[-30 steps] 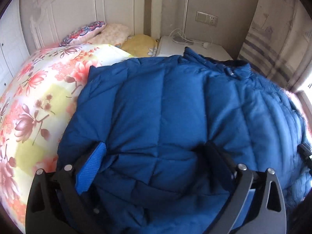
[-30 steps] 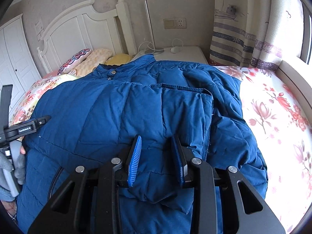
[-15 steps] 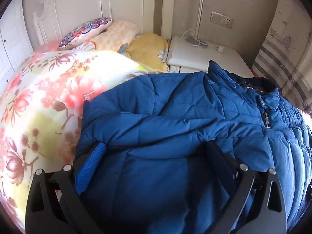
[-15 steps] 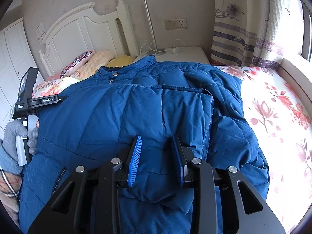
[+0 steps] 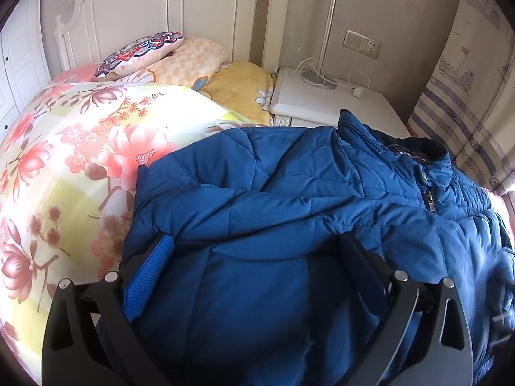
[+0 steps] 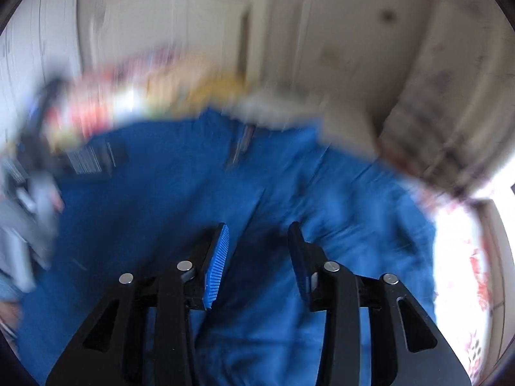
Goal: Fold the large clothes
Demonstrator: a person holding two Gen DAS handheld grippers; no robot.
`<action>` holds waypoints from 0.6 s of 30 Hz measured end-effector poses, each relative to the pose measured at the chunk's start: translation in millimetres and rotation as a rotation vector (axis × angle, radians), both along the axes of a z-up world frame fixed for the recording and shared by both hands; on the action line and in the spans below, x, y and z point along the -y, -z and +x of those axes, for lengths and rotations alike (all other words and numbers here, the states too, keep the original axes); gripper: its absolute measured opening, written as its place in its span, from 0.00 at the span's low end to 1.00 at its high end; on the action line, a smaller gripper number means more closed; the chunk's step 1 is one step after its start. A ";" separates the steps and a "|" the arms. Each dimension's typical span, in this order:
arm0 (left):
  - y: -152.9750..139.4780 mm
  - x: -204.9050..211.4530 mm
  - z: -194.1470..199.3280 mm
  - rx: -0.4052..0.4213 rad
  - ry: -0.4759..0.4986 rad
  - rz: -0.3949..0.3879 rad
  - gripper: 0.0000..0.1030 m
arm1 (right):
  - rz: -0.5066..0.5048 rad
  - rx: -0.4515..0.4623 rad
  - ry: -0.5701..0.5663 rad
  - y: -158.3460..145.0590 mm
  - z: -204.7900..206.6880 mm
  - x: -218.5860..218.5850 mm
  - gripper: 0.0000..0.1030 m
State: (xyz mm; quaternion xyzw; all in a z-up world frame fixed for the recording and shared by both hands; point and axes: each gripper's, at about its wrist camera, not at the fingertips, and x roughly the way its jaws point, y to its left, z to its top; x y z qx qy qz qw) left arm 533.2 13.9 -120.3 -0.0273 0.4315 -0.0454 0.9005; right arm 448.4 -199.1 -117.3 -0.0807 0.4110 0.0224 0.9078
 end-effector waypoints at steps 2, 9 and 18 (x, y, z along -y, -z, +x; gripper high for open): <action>-0.2 -0.7 -0.1 0.002 -0.001 -0.007 0.98 | 0.028 0.011 0.003 1.0 -4.6 3.2 0.39; -0.3 -0.2 -0.6 0.006 -0.001 -0.006 0.98 | 0.100 0.085 0.125 -61.1 3.1 79.1 0.38; 0.0 0.2 -0.7 0.006 -0.002 0.000 0.98 | 0.222 -0.080 0.252 -7.6 30.1 159.4 0.40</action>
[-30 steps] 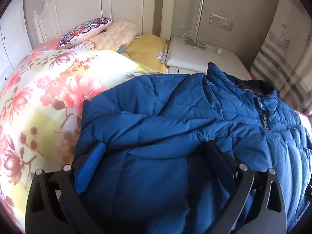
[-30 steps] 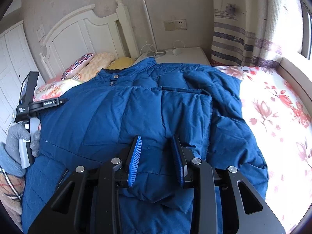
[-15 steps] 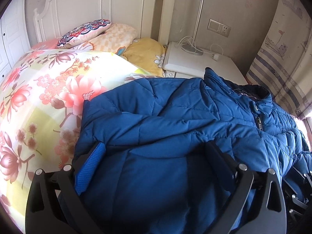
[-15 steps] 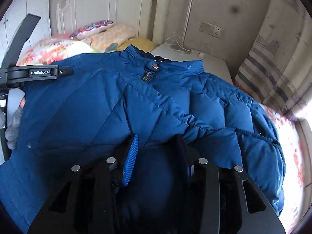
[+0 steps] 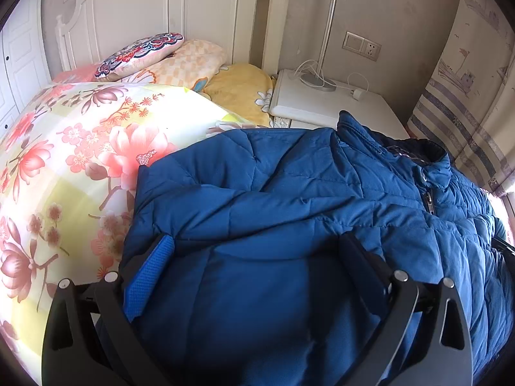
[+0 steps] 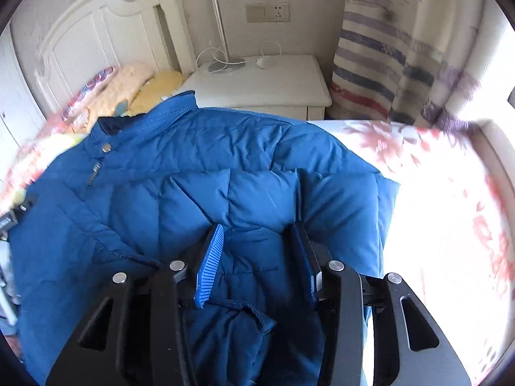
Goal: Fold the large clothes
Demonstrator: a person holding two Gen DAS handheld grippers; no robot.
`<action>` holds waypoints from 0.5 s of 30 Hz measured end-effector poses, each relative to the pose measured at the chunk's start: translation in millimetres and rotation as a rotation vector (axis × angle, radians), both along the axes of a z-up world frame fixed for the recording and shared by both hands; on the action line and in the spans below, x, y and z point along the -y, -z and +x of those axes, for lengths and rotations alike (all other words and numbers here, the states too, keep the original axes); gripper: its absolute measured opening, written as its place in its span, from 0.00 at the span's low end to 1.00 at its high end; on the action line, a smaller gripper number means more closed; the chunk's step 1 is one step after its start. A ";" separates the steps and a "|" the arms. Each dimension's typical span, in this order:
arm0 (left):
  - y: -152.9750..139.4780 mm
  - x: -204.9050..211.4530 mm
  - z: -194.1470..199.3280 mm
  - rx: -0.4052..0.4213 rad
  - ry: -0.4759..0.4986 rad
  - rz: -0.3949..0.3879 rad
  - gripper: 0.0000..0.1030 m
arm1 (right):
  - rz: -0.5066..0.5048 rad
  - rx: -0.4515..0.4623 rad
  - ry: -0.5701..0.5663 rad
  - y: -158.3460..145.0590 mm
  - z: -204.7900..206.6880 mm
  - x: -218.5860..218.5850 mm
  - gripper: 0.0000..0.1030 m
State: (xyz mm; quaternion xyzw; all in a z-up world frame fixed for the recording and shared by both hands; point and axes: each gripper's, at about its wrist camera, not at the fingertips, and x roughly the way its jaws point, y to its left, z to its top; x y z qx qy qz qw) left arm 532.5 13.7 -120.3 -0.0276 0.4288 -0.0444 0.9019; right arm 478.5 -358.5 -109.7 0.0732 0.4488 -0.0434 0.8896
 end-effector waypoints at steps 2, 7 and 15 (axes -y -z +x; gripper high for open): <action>0.0 0.5 0.8 -0.001 -0.001 -0.002 0.98 | -0.096 0.019 0.055 -18.7 -11.0 -5.8 0.40; -0.3 0.2 0.3 0.000 -0.001 0.000 0.98 | -0.122 0.194 -0.081 -64.5 -56.2 -59.7 0.43; -0.5 0.2 -0.6 0.003 -0.001 0.003 0.98 | -0.208 0.098 -0.216 -5.7 -53.4 -106.8 0.53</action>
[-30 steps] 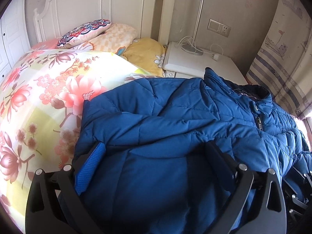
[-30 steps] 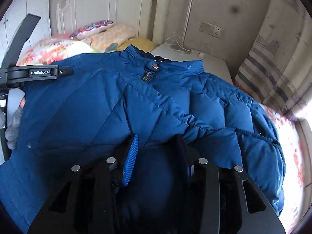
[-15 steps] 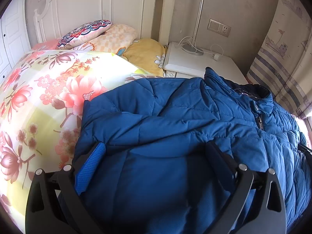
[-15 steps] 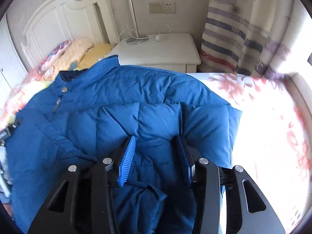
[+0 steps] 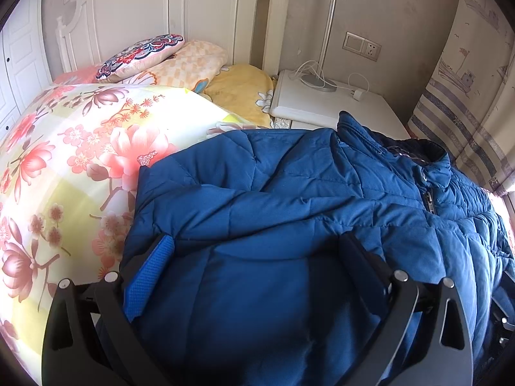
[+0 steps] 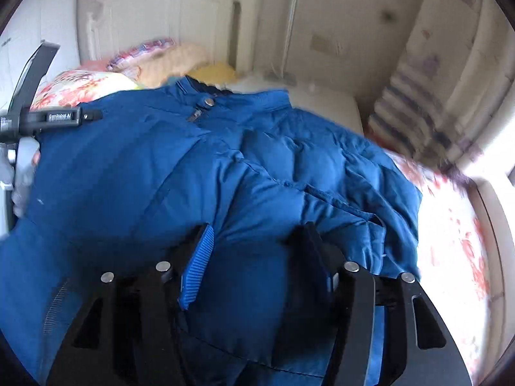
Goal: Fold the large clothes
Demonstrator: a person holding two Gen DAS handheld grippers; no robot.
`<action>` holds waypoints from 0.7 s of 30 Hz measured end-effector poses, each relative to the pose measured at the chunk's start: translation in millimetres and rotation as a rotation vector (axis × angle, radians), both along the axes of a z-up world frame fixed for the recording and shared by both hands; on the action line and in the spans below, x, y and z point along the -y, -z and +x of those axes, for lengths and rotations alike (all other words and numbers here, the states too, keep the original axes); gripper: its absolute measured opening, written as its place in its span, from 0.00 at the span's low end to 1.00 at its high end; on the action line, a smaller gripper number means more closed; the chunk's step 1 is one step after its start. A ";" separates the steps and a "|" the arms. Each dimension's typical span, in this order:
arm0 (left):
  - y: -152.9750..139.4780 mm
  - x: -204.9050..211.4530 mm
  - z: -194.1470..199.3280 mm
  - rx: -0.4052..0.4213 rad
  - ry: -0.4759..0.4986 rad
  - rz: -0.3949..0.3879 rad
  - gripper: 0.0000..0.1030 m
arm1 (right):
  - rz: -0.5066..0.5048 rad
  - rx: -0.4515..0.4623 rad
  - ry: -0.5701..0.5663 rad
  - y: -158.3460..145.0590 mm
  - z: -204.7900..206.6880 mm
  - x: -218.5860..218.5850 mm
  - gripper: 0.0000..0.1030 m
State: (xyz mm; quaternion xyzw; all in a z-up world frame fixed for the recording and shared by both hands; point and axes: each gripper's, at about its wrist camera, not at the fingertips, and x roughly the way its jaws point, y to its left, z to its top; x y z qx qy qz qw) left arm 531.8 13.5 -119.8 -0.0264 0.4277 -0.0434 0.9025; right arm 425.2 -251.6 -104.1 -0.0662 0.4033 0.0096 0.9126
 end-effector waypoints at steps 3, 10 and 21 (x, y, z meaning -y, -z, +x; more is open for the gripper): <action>0.2 0.5 -0.2 0.000 -0.001 0.001 0.98 | -0.020 0.004 0.005 -0.9 3.1 -3.0 0.53; -0.1 0.2 -1.2 0.000 -0.007 -0.003 0.98 | 0.040 -0.006 0.007 8.4 -6.3 6.0 0.53; -48.2 7.6 -50.9 -0.009 0.021 -0.074 0.97 | 0.142 0.045 0.098 -32.7 -41.9 11.3 0.57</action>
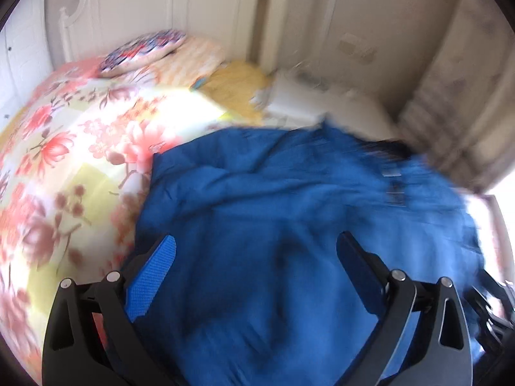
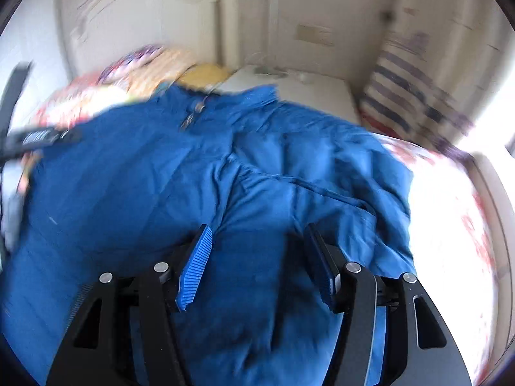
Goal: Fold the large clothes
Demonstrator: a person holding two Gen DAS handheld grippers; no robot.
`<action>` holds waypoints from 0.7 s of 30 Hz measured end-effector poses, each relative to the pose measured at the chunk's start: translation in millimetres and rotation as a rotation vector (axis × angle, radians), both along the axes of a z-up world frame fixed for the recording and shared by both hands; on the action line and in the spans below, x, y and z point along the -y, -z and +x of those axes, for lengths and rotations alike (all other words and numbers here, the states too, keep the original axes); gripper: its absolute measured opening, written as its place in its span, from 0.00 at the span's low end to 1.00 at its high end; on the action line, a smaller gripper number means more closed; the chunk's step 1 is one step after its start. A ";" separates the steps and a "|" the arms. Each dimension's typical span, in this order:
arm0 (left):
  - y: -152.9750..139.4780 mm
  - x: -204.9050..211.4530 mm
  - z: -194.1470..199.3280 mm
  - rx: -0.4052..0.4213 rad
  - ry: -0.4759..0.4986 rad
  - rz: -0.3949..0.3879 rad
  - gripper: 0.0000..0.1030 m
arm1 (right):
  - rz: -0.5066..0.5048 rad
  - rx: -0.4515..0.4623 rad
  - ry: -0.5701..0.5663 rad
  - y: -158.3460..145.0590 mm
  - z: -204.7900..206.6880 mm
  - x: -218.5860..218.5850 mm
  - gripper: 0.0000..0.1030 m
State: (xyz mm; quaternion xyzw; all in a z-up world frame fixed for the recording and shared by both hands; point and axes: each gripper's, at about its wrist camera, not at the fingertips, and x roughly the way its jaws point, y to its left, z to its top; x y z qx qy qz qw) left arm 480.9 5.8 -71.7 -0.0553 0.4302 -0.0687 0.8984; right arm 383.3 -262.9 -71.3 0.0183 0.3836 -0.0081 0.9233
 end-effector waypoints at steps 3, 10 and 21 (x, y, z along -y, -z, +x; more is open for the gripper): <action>-26.2 25.7 -54.8 0.087 0.099 0.037 0.98 | -0.010 0.025 -0.042 -13.3 -27.2 -17.5 0.58; 30.8 78.9 -116.9 -0.019 0.227 0.197 0.98 | -0.163 -0.103 -0.140 50.1 -47.3 -56.5 0.64; 46.5 10.3 -156.4 -0.007 0.111 0.187 0.98 | -0.146 -0.130 0.026 47.0 -81.1 -4.4 0.68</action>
